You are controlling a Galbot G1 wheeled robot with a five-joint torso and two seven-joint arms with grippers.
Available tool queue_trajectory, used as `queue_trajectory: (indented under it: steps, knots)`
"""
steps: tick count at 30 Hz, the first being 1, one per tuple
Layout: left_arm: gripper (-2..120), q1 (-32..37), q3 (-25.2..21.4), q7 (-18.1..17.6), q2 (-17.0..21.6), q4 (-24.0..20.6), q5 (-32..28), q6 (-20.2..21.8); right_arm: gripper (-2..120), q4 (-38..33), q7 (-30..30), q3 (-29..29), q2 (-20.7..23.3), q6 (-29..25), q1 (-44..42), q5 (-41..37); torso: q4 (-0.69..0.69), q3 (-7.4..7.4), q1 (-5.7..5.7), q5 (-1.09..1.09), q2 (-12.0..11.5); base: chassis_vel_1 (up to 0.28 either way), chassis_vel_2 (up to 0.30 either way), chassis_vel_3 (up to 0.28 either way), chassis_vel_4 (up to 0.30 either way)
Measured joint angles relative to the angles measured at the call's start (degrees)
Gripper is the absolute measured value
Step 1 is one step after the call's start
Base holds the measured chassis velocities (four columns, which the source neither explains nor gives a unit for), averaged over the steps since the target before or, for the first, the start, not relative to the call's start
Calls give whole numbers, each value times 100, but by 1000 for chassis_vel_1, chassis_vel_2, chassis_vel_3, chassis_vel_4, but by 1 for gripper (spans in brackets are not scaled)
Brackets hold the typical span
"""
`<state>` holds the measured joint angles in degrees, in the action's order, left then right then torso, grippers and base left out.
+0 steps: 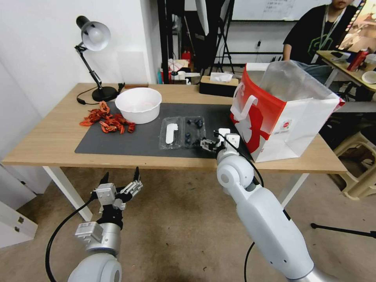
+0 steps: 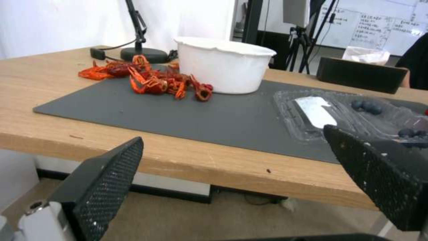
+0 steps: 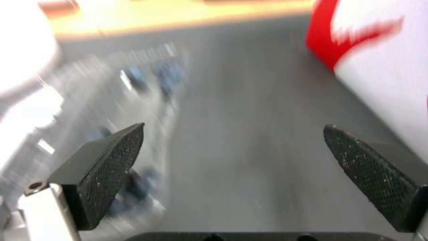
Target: Close the takeout container lid, then place the container into the takeout bag.
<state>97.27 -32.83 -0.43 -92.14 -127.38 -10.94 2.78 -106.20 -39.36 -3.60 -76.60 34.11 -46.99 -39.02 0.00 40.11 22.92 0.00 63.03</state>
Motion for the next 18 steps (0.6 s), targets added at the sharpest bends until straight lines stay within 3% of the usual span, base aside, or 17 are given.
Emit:
queue_trajectory:
  steps: [1,4,5,9,10,14,18]
  knots:
    - [100,0,0,0,0,0,0,0,100,0,0,0,0,0,0,0,0,0,0,0,0,0,0,0,0]
    - [100,3,-13,-2,0,0,-2,5,100,-346,700,-38,145,-931,-273,441,0,0,0,0,0,0,0,0,0]
    - [100,3,-13,-2,0,0,-2,5,100,-346,700,-38,145,-931,-273,441,0,0,0,0,0,0,0,0,0]
    - [100,2,-13,-8,0,0,-10,14,100,-952,1590,-100,491,-2001,-955,1155,-1,-1,0,1,0,0,0,0,0]
    - [100,2,-13,-8,0,0,-10,14,100,-952,1590,-100,491,-2001,-955,1155,-1,-1,0,1,0,0,0,0,0]
    - [100,-5,2,-17,0,2,-15,13,100,-1646,2328,-406,834,-2834,-2001,2104,0,-1,0,1,0,0,0,0,0]
    - [100,-10,20,-26,1,2,-18,12,100,-2015,2408,-565,948,-3093,-2618,2516,-2,-1,-1,1,0,0,0,0,0]
